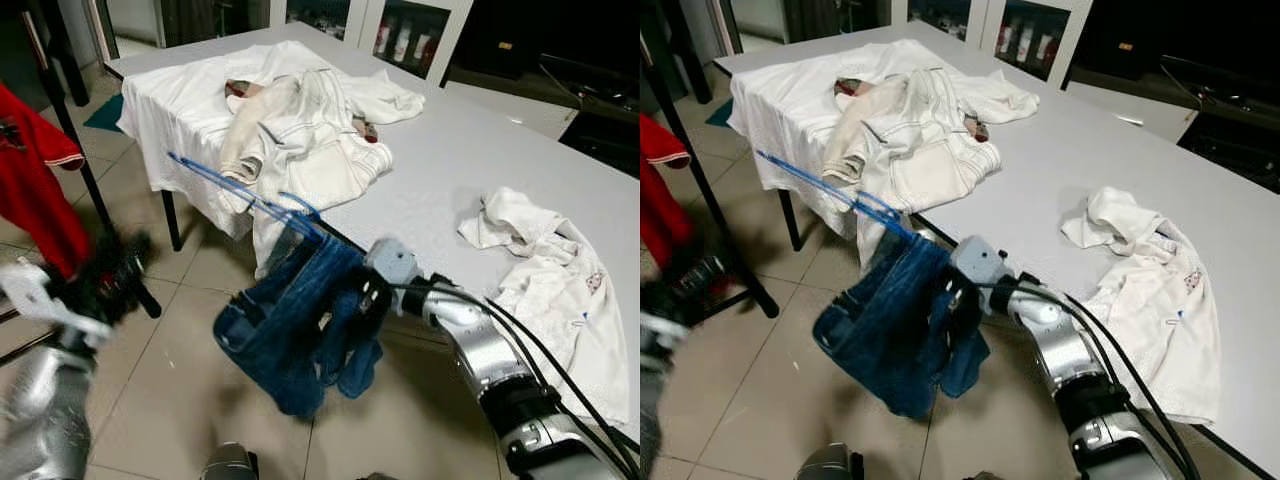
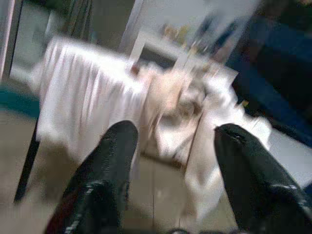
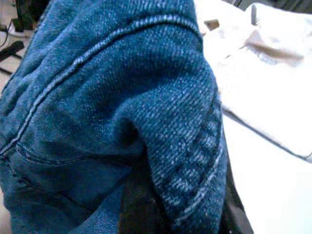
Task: Hang hanger
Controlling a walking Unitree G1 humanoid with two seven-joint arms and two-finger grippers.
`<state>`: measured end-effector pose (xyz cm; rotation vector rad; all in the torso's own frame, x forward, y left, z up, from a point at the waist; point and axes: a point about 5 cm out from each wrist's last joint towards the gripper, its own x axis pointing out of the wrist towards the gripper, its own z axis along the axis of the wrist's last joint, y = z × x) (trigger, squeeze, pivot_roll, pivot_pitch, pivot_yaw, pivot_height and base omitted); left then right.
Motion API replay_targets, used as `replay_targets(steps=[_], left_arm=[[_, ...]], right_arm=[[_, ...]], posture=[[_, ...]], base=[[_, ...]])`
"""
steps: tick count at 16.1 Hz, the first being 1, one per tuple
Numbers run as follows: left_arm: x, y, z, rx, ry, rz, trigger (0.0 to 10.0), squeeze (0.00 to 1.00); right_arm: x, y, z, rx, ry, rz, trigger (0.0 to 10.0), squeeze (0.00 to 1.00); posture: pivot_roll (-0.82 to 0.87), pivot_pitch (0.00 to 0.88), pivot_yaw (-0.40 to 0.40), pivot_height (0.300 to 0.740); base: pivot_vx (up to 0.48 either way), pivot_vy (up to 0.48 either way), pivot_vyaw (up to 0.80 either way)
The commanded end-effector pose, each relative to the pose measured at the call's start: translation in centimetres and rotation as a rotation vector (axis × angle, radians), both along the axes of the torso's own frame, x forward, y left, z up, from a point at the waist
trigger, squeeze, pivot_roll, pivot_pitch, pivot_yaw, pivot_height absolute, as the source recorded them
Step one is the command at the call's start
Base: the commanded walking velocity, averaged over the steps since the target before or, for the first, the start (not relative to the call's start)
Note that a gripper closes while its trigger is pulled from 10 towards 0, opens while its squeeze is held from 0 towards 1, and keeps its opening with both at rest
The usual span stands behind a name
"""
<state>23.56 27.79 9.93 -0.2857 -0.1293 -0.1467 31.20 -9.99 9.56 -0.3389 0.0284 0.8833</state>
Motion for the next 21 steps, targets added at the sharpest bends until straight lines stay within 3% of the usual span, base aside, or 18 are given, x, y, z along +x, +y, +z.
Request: replay_targets(steps=[1,3,5,6,8,9,11,17,21], left_arm=[[-0.1,-0.5,-2.0,-0.033,0.084,-0.012,10.0,0.00],[0.4,-1.2,-4.9,-0.138,0.204,0.002,10.0,0.00],[1.1,-2.2,-6.5,-0.156,0.262,-0.019,10.0,0.00],[1.8,-3.7,-6.9,-0.185,0.272,-0.112,10.0,1.00],[2.2,-5.0,-7.4,-0.195,0.310,-0.181,10.0,1.00],[2.5,-5.3,-8.0,-0.208,0.350,-0.166,10.0,1.00],[2.6,-5.6,-9.1,-0.210,0.421,-0.159,10.0,0.00],[2.2,-5.5,-10.8,-0.226,0.537,-0.121,10.0,0.00],[1.8,-6.6,-11.3,-0.236,0.550,-0.186,10.0,0.00]], right_arm=[[0.5,-0.4,1.4,0.051,-0.050,-0.021,0.0,0.00],[0.2,0.3,1.9,0.089,-0.061,0.015,0.0,0.00],[0.0,0.6,2.3,0.104,-0.073,0.039,0.0,0.00],[-0.2,0.8,2.5,0.108,-0.081,0.053,0.0,0.00],[-0.3,0.9,2.7,0.111,-0.086,0.059,0.0,0.00],[-0.3,1.0,2.8,0.113,-0.090,0.061,0.0,0.00],[-0.5,1.2,3.0,0.119,-0.100,0.076,0.0,0.00],[-0.4,1.5,3.6,0.130,-0.112,0.084,0.0,0.00],[-0.4,1.8,3.9,0.137,-0.118,0.091,0.0,0.00]], posture=[[0.19,0.017,-0.118,0.710],[0.18,0.015,-0.114,0.710],[0.18,0.013,-0.112,0.710],[0.17,0.011,-0.108,0.710],[0.16,0.007,-0.103,0.710],[0.16,0.006,-0.101,0.710],[0.16,0.001,-0.099,0.710],[0.16,0.000,-0.097,0.710],[0.17,0.000,-0.102,0.710]], base=[[0.000,0.000,0.00],[0.000,0.000,0.00],[0.000,0.000,0.00],[0.000,0.000,0.00],[0.000,0.000,0.00],[0.000,0.000,0.00],[0.000,0.000,0.00],[0.000,0.000,0.00],[0.000,0.000,0.00]])
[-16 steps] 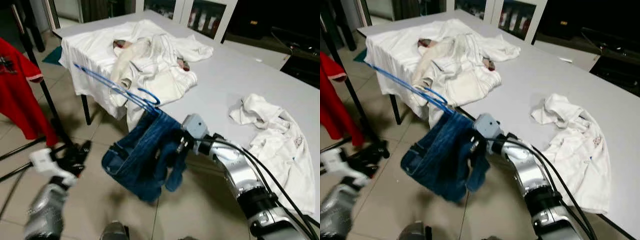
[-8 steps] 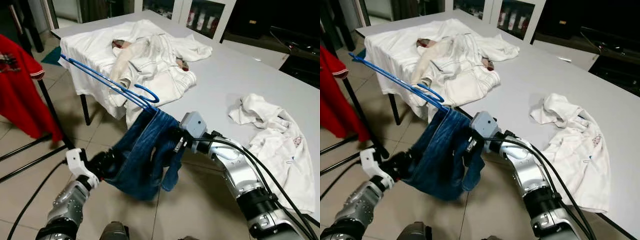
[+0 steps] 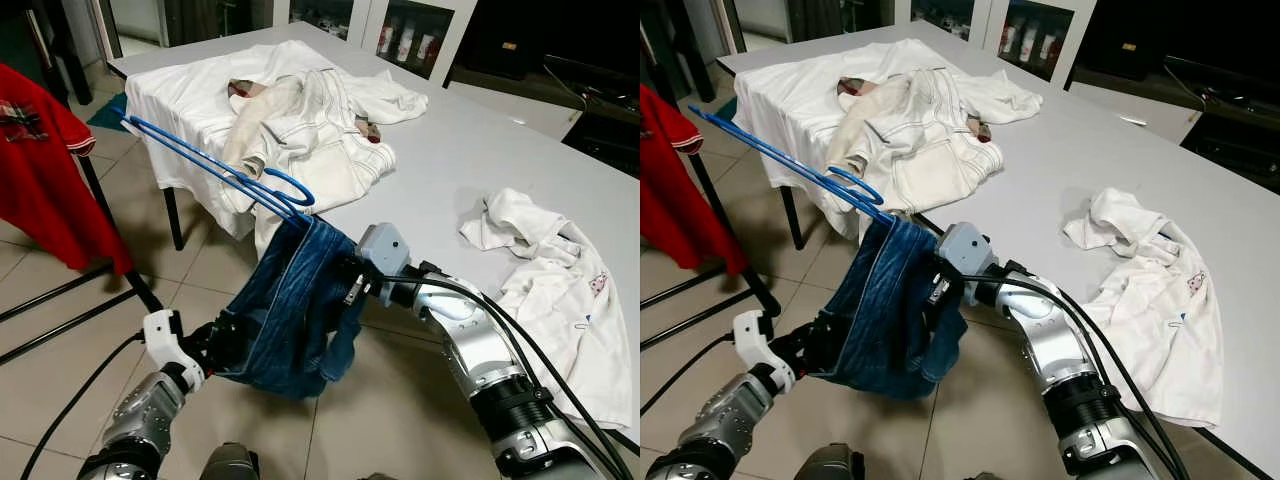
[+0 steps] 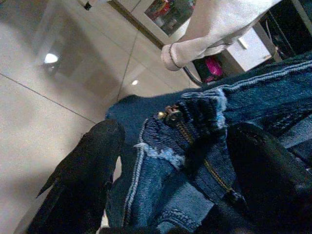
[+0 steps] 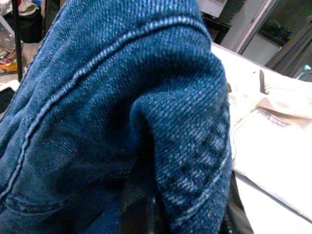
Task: Hang hanger
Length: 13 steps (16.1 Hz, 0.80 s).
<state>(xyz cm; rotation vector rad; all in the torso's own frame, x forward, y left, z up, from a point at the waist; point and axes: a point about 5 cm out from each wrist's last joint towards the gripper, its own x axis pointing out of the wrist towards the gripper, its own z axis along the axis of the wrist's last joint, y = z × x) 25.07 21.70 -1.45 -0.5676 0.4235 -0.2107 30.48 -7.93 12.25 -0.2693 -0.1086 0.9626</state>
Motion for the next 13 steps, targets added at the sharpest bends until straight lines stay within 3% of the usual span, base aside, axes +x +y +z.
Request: replay_targets(steps=[1,5,6,7,8,13], left_arm=[[0.3,-1.1,0.0,-0.019,-0.008,-0.059,10.0,0.00],[0.1,-2.7,-0.2,-0.092,0.000,-0.155,10.0,0.00],[0.0,-3.1,-0.2,-0.114,-0.007,-0.178,9.1,0.00],[-0.1,-3.3,-0.2,-0.121,-0.015,-0.190,3.8,0.00],[-0.2,-3.4,-0.2,-0.125,-0.023,-0.202,0.0,0.00],[-0.7,-3.4,0.0,-0.170,-0.074,-0.247,0.0,0.00]], right_arm=[[0.2,-0.1,1.3,0.029,-0.044,-0.002,0.0,0.00],[0.3,-0.1,1.7,0.037,-0.051,-0.006,0.0,0.00],[0.3,-0.1,1.7,0.038,-0.052,-0.008,0.0,0.00],[0.3,-0.1,1.7,0.039,-0.053,-0.010,0.0,0.00],[0.4,-0.2,1.7,0.043,-0.055,-0.020,0.0,0.00],[0.9,-0.4,2.3,0.067,-0.065,-0.051,0.0,0.00]], posture=[[0.17,0.000,-0.103,0.710],[0.16,0.001,-0.105,0.710],[0.16,0.000,-0.104,0.710],[0.16,0.003,-0.104,0.710],[0.16,0.003,-0.104,0.710],[0.17,0.004,-0.102,0.710]], base=[[0.000,0.000,0.00],[0.000,0.000,0.00],[0.000,0.000,0.00],[0.000,0.000,0.00],[0.000,0.000,0.00],[0.000,0.000,0.00]])
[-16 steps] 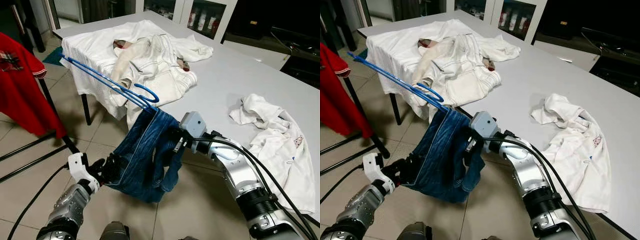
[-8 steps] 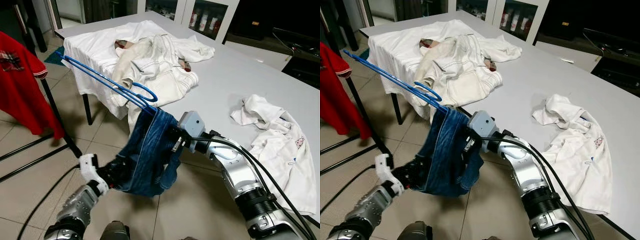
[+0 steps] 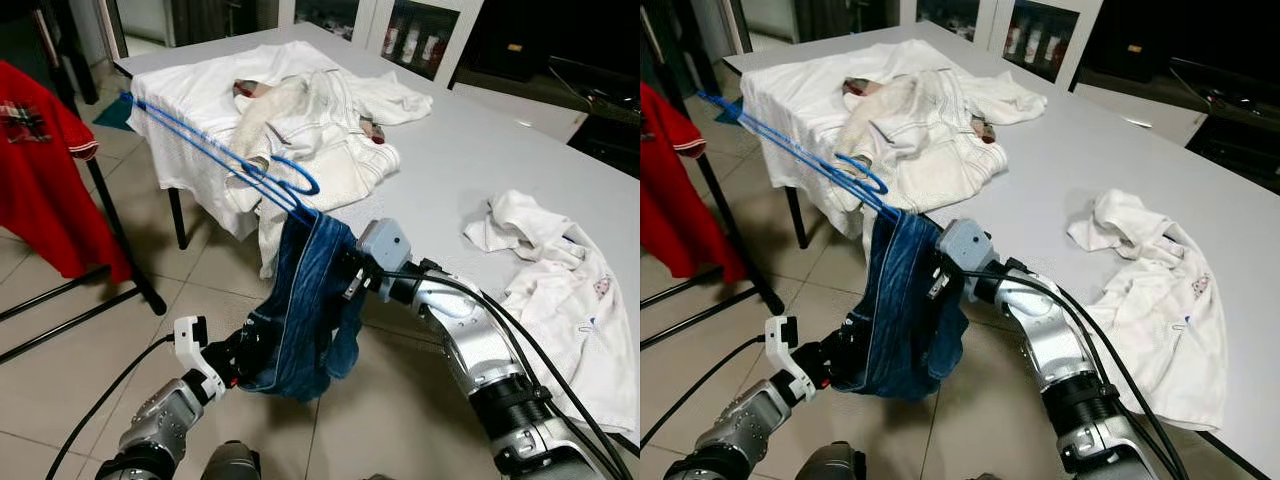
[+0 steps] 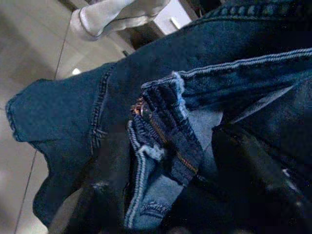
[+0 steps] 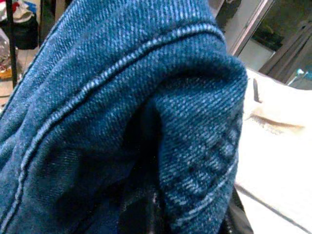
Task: Hang hanger
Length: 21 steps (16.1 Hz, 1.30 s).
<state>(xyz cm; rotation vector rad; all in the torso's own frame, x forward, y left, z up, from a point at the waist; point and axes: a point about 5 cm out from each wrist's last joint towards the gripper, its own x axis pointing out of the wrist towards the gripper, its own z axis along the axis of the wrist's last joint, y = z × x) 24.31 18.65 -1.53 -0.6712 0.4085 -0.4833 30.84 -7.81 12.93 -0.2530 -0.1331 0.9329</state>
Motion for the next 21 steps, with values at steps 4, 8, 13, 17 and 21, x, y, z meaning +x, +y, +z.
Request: replay_targets(steps=[4,8,13,17,21], left_arm=[[-0.57,-0.56,-0.24,-0.021,-0.001,-0.041,0.0,0.00],[-0.85,-0.41,-0.33,-0.030,-0.010,-0.017,0.0,0.00],[-0.74,-0.17,-0.27,-0.004,-0.030,0.030,0.0,0.00],[-0.56,0.03,-0.04,0.025,-0.063,0.037,0.0,0.00],[-0.68,0.08,-0.03,0.027,-0.079,0.042,0.0,0.00]], right_arm=[[0.64,-0.64,1.79,0.046,-0.053,-0.034,0.0,0.00],[0.79,-0.84,1.80,0.047,-0.052,-0.046,0.0,0.00],[1.16,-1.06,2.02,0.054,-0.050,-0.067,0.0,0.00],[1.20,-1.08,2.02,0.057,-0.051,-0.072,0.0,0.00],[1.12,-1.13,1.95,0.055,-0.049,-0.070,0.0,0.00]], posture=[[0.17,0.005,-0.105,0.710],[0.17,0.009,-0.106,0.710],[0.17,0.013,-0.108,0.710],[0.17,0.009,-0.105,0.710],[0.17,0.008,-0.105,0.710]], base=[[0.000,0.000,0.00],[0.000,0.000,0.00],[0.000,0.000,0.00],[0.000,0.000,0.00],[0.000,0.000,0.00]])
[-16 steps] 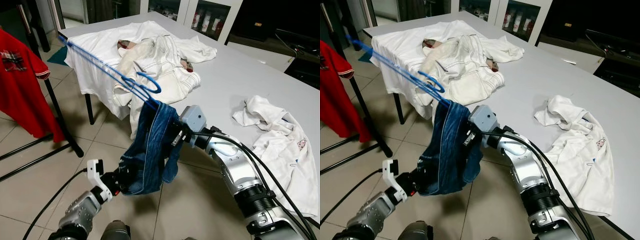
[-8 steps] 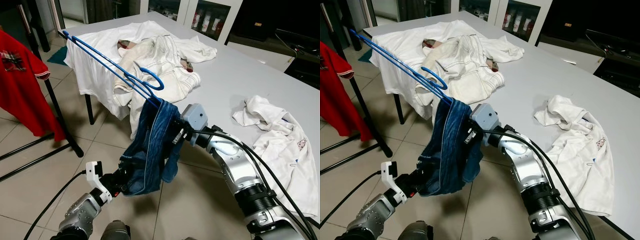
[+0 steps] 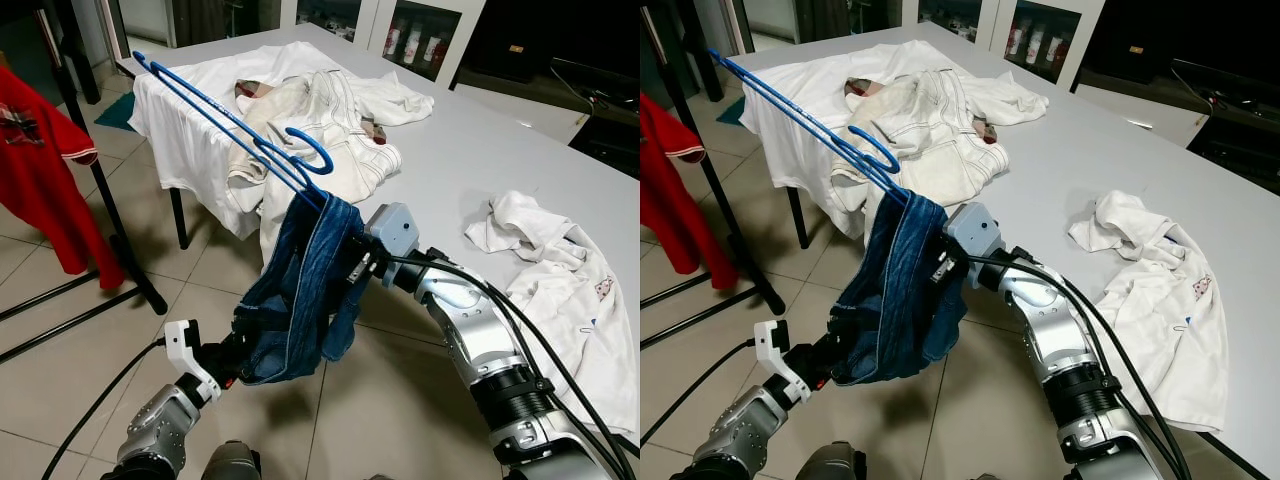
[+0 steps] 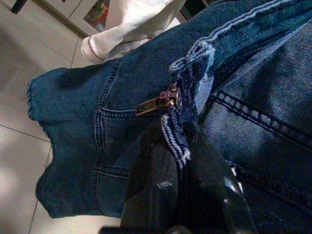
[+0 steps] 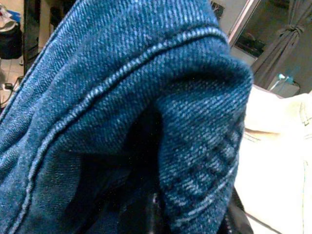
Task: Hang hanger
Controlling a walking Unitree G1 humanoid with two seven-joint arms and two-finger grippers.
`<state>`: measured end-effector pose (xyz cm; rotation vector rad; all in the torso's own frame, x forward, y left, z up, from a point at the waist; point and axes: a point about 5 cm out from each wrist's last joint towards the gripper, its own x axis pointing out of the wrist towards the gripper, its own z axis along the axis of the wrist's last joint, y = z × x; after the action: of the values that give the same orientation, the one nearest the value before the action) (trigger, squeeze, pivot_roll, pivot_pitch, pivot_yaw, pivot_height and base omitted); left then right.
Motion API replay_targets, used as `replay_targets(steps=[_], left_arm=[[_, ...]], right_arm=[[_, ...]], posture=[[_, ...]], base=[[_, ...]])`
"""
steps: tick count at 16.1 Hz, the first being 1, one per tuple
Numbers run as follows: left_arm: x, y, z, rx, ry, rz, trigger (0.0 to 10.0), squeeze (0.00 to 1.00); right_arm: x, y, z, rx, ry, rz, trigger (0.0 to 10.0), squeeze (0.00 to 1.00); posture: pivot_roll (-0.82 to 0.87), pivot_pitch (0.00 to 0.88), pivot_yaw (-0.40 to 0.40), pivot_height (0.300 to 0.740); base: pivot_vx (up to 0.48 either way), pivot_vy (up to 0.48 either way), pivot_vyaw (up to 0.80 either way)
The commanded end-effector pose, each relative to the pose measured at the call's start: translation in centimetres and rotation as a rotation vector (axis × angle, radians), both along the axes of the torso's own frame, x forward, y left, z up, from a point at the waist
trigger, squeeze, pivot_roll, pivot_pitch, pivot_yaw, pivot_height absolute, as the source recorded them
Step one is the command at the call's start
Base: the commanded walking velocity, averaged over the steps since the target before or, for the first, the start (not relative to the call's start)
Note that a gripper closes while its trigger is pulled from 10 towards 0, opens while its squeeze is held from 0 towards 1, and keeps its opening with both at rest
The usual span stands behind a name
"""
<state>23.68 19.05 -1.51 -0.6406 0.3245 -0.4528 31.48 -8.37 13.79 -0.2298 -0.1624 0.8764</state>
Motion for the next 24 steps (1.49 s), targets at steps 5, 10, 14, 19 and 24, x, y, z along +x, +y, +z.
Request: replay_targets(steps=[5,10,14,19,24], left_arm=[[0.5,-0.1,0.8,-0.009,-0.069,0.000,0.0,0.00],[2.1,3.0,3.9,0.005,-0.227,0.084,0.0,0.00],[2.7,5.2,6.0,0.094,-0.304,0.084,0.0,0.00],[3.1,9.0,8.2,0.226,-0.313,0.097,0.0,0.00],[3.8,9.9,10.0,0.287,-0.344,0.041,0.0,0.00]], right_arm=[[0.7,-1.2,0.8,0.011,-0.023,-0.044,0.0,0.00],[1.5,-2.9,0.4,0.041,0.001,-0.160,0.0,0.00],[0.7,-4.8,-1.3,-0.023,0.014,-0.150,0.0,0.00],[-2.6,-5.0,0.4,0.038,-0.075,0.119,0.0,0.00],[-5.3,-4.6,-0.9,-0.155,-0.108,0.351,0.0,0.00]], posture=[[0.17,0.004,-0.108,0.710],[0.17,0.004,-0.114,0.710],[0.18,0.009,-0.114,0.710],[0.17,0.013,-0.108,0.710],[0.17,0.014,-0.108,0.710]], base=[[0.000,0.000,0.00],[0.000,0.000,0.00],[0.000,0.000,0.00],[0.000,0.000,0.00],[0.000,0.000,0.00]])
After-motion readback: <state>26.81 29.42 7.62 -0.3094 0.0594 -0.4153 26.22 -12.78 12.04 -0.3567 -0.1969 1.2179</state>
